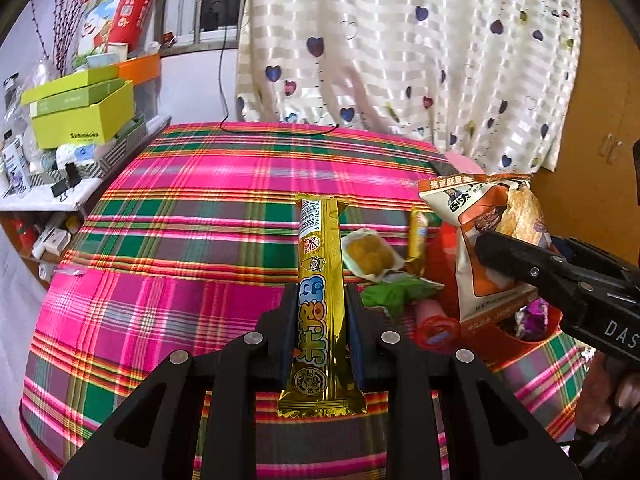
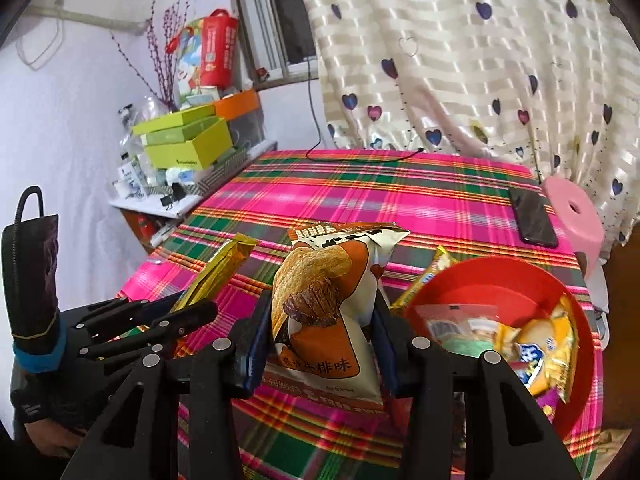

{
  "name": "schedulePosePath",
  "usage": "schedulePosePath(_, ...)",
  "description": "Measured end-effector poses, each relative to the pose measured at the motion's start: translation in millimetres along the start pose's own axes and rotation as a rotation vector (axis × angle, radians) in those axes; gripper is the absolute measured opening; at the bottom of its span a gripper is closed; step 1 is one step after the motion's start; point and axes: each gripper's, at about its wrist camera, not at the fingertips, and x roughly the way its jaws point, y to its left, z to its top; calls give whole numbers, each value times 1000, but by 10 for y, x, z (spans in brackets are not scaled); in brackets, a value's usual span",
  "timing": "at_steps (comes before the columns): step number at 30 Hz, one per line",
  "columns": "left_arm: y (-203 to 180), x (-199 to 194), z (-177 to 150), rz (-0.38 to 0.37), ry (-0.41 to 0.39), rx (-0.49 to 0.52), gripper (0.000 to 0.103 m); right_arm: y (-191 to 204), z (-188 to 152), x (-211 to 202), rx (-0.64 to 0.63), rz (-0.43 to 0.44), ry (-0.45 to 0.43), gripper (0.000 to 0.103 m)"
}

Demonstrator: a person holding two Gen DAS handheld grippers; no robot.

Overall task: Organize snacks
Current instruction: 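Carry the yellow bar and bread packet over the red basket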

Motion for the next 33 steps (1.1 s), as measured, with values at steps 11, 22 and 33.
schedulePosePath(11, -261, -73, 8, -50, -11, 33, 24, -194, -90, -239, 36, -31, -23, 43)
schedulePosePath(22, -458, -56, 52, -86, -9, 63, 24, -513, -139, -521, 94, -85, -65, 43)
schedulePosePath(33, -639, 15, 143, -117, -8, 96, 24, -997, -159, -732, 177, -173, -94, 43)
